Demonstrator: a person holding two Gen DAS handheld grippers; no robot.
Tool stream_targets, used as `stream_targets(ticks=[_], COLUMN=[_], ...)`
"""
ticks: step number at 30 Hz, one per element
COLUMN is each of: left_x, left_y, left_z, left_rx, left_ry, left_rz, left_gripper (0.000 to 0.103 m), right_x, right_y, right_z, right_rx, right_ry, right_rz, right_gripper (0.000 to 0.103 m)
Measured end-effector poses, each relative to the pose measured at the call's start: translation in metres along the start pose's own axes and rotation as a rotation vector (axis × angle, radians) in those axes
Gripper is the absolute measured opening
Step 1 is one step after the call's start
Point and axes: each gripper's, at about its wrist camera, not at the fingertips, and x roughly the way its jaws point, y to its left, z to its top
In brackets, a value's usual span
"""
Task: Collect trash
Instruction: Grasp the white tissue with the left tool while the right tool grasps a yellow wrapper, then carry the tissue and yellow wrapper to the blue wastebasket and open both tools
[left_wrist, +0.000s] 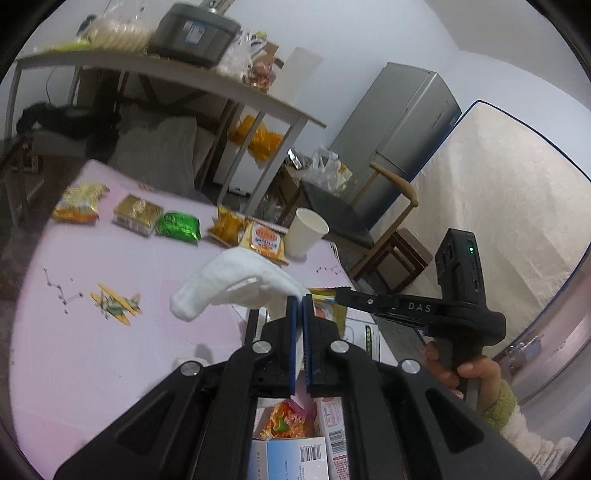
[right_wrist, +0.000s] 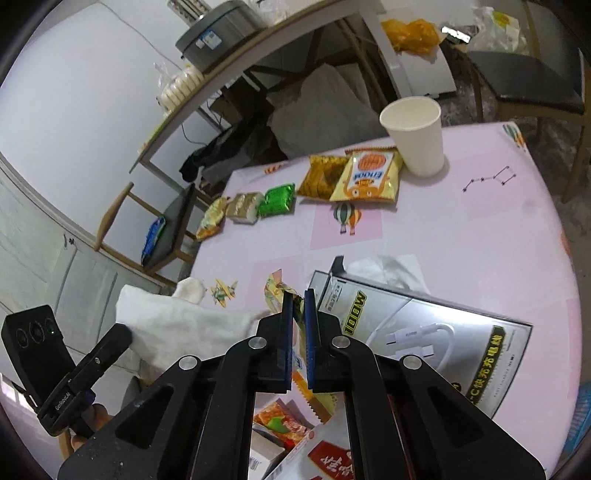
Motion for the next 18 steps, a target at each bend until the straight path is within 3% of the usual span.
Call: stream_targets(ticks=[18], left_x=[-0.057], left_y=[-0.040], left_z=[-0.004], left_rx=[0.125], left_ry=[-0.108], left_rz=[0.058], left_gripper=[0.002], right_x=[-0.070], right_y=[0.005], right_z=[-0.013], right_rx=[0.015], right_ry=[-0.102], right_rz=[0.027], right_gripper=[0.003])
